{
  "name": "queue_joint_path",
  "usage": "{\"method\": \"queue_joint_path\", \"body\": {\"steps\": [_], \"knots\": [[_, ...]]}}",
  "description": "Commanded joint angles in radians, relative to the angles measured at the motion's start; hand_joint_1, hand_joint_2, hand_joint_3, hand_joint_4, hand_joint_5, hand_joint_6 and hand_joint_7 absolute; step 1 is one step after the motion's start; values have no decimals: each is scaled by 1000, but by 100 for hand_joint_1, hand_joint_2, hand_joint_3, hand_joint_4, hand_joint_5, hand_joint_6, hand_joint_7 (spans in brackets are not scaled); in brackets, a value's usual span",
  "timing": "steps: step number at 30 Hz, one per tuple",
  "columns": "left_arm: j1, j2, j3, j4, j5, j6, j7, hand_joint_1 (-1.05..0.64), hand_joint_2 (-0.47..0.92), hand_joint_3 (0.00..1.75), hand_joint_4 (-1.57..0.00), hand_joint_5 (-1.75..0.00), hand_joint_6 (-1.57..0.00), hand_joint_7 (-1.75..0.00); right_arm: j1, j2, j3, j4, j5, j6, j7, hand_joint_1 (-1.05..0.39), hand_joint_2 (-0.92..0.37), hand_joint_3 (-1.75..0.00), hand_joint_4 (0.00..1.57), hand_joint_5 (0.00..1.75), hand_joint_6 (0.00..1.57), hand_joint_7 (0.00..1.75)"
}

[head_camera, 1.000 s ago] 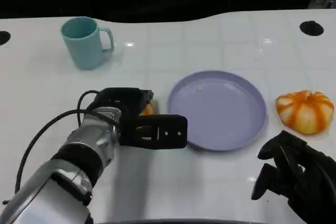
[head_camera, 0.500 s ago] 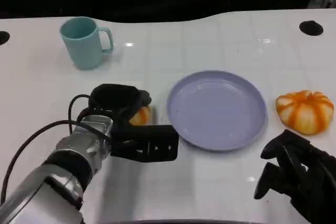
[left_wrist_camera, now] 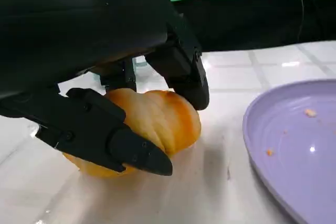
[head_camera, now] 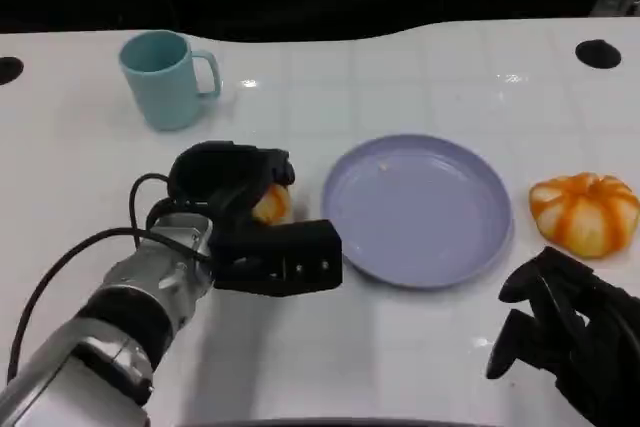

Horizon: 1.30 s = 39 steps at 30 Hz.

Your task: Grasp the bread from the table and place it into the plate.

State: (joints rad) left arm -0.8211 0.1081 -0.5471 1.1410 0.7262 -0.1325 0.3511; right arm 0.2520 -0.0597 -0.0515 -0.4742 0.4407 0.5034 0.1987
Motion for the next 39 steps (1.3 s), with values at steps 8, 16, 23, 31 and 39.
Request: {"method": "queue_joint_path", "body": {"steps": [8, 16, 23, 31, 39], "knots": [[30, 62, 47, -209, -21, 24, -28, -15, 79, 51, -83, -175, -59, -139, -10, -4, -13, 18, 9, -3, 0, -47, -92, -35, 65, 175, 51, 160], [-64, 2, 40, -196, -22, -22, -24, -23, 75, 50, -88, -175, -75, -121, -11, -4, -8, 17, 8, 0, -1, -45, -92, -37, 64, 175, 49, 161], [-117, -57, 5, -162, -3, -56, -32, -26, 81, 38, -92, -175, -81, -109, -6, -2, 1, 12, 0, -8, -4, -45, -92, -37, 64, 175, 48, 162], [-166, -128, -9, -92, -8, -70, -65, -26, 82, 26, -91, -175, -96, -70, -4, -4, 1, 6, 4, 1, -6, -44, -92, -37, 64, 175, 48, 162], [-187, -197, -16, -6, -16, -99, -70, -21, 83, 34, -92, -175, -90, -101, 1, -3, 4, 6, 0, -5, -6, -44, -92, -38, 63, 175, 48, 161]]}}
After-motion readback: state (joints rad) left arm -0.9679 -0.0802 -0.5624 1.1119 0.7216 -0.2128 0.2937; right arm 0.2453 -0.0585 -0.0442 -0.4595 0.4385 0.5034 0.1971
